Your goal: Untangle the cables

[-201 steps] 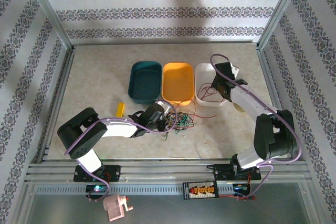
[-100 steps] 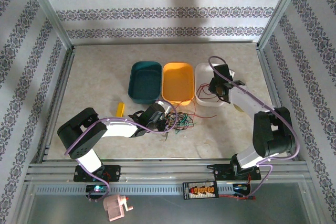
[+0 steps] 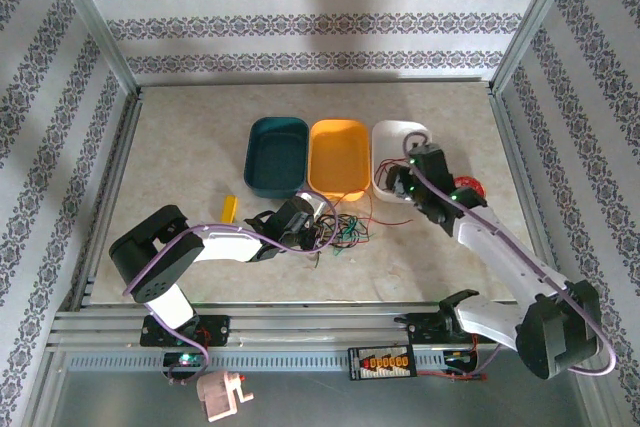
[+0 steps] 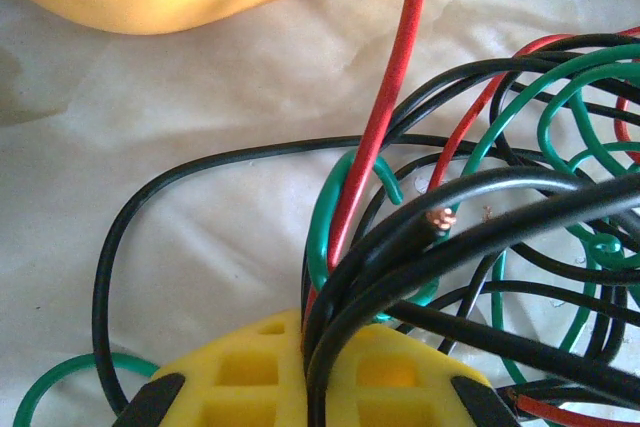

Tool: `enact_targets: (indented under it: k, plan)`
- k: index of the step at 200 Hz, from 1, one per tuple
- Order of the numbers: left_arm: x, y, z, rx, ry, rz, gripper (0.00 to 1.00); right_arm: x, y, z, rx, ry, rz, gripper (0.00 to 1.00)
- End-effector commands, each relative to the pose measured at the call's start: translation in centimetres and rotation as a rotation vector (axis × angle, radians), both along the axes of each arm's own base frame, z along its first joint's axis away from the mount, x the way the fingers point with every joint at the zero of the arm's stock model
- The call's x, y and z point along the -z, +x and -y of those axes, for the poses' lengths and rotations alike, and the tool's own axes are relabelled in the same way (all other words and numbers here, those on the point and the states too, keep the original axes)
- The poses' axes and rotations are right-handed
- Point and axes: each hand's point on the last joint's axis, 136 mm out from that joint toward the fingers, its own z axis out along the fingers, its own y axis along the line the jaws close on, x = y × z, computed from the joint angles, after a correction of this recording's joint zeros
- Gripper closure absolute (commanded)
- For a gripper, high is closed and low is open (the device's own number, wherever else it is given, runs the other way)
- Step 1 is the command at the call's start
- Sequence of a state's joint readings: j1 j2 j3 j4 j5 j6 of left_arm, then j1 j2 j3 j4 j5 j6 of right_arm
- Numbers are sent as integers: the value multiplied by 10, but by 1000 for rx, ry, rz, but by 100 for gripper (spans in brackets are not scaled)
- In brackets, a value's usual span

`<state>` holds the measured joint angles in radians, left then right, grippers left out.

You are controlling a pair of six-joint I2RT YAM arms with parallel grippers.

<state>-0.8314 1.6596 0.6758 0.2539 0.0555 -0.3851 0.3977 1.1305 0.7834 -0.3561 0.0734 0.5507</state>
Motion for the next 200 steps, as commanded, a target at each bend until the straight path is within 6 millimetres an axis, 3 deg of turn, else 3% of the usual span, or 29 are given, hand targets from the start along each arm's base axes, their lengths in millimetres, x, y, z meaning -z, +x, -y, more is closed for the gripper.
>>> enact_targets:
  k: [1, 26, 75, 106, 141, 169, 200]
  plan:
    - [23, -15, -19, -1, 104, -52, 100, 34, -26, -32, -168, 13, -109, 56]
    - [22, -15, -19, 2, 102, -52, 100, 62, -30, -39, -167, 24, -179, 57]
    - [17, -16, -18, 8, 98, -46, 100, 97, -13, -51, -176, -2, -250, 59]
    - [18, -17, -17, 13, 97, -51, 100, 105, -4, -61, -186, -19, -267, 70]
    - [18, -18, -18, 13, 93, -46, 100, 102, 0, -63, -175, -44, -237, 100]
    - [20, -18, -20, 0, 94, -46, 100, 84, -2, -51, -127, -87, -175, 100]
    - [23, -20, -25, -8, 102, -54, 100, 29, -4, -26, -29, -118, 15, 100]
